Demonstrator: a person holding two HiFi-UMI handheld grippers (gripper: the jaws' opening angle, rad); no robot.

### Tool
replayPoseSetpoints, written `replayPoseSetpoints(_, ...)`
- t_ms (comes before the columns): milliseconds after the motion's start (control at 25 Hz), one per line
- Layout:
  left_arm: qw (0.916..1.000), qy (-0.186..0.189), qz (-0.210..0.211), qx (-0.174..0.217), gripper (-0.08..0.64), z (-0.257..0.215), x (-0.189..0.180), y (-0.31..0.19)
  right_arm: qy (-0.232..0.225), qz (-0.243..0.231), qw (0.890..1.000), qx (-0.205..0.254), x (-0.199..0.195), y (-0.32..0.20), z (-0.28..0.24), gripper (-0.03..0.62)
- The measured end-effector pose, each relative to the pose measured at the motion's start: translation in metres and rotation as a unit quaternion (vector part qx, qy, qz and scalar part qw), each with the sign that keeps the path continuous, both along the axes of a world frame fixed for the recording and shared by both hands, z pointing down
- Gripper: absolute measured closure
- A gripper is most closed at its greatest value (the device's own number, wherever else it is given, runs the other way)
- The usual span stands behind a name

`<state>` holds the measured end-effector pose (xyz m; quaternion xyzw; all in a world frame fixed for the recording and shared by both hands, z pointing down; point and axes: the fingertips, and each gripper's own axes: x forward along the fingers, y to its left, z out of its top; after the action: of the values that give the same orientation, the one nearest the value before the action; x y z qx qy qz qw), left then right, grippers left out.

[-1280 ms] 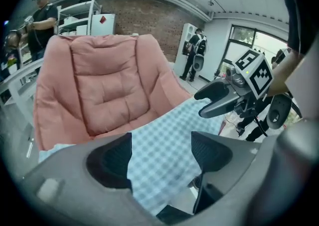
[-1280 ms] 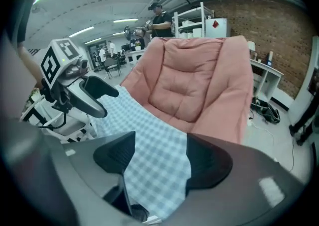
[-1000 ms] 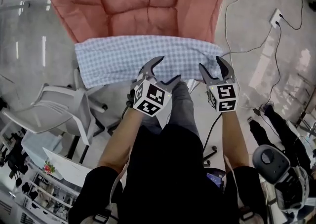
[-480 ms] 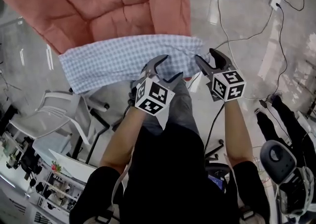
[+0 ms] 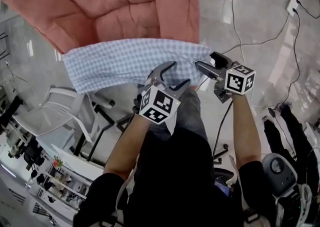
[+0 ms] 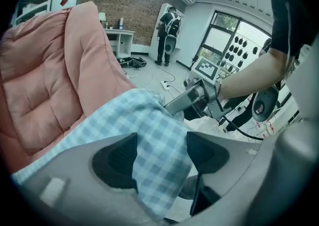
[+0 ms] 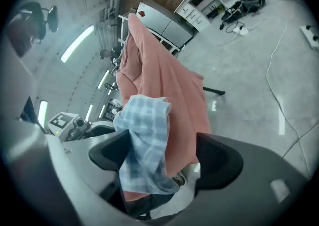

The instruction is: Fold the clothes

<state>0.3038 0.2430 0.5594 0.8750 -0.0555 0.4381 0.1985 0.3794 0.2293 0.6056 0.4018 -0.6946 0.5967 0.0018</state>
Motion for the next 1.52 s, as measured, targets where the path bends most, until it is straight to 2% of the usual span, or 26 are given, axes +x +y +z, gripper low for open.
replayPoseSetpoints(120, 1.0, -0.002, 0.0, -0.001, 0.233, 0.001, 0.002, -0.002, -0.045, -0.007, 0.999, 0.01, -0.004, -0.005, 0.001, 0.187)
replayPoseSetpoints(280, 1.0, -0.003, 0.001, -0.009, 0.233, 0.007, 0.004, -0.005, -0.068, -0.026, 0.997, 0.026, -0.01, -0.012, 0.001, 0.192)
replayPoseSetpoints(400, 0.9998, -0.003, 0.003, -0.017, 0.233, 0.009, 0.007, -0.005, -0.087, -0.034, 0.995, 0.029, -0.014, -0.014, -0.003, 0.224)
replayPoseSetpoints(480, 0.9998, -0.002, 0.005, -0.019, 0.233, 0.007, 0.01, -0.005, -0.092, -0.034, 0.995, 0.031, -0.013, -0.014, -0.012, 0.277)
replayPoseSetpoints(600, 0.9998, -0.002, 0.007, -0.017, 0.235, 0.007, 0.013, -0.005, -0.055, -0.03, 0.997, 0.046, -0.01, -0.012, -0.027, 0.375)
replayPoseSetpoints(720, 0.9998, -0.003, 0.007, -0.019, 0.235, 0.009, 0.013, -0.007, 0.043, -0.041, 0.996, 0.069, -0.006, -0.009, -0.034, 0.463)
replayPoseSetpoints(800, 0.9998, -0.002, 0.008, -0.019, 0.235, 0.009, 0.012, -0.007, 0.121, -0.055, 0.988, 0.081, -0.001, -0.004, -0.037, 0.537)
replayPoseSetpoints(880, 0.9998, 0.0, 0.009, -0.02, 0.235, 0.01, 0.009, -0.008, 0.165, -0.06, 0.981, 0.086, 0.001, 0.0, -0.039, 0.549)
replayPoseSetpoints(960, 0.9997, 0.003, 0.009, -0.022, 0.235, 0.016, 0.006, -0.015, 0.159, -0.046, 0.983, 0.084, 0.002, -0.005, -0.04, 0.557)
replayPoseSetpoints(1080, 0.9996, 0.011, 0.01, -0.022, 0.236, 0.023, 0.006, -0.024, 0.123, -0.017, 0.988, 0.091, 0.002, -0.017, -0.049, 0.561)
replayPoseSetpoints(1280, 0.9994, 0.033, 0.004, -0.011, 0.239, 0.003, 0.006, -0.008, 0.09, 0.001, 0.989, 0.117, -0.008, -0.008, -0.087, 0.563)
replayPoseSetpoints(1440, 0.9985, 0.05, -0.019, -0.007, 0.239, -0.022, -0.028, 0.004, 0.102, -0.004, 0.985, 0.137, -0.046, -0.008, -0.122, 0.563)
replayPoseSetpoints(1520, 0.9983, 0.05, -0.031, -0.003, 0.239, -0.025, -0.053, 0.002, 0.119, -0.008, 0.984, 0.133, -0.067, -0.014, -0.126, 0.565)
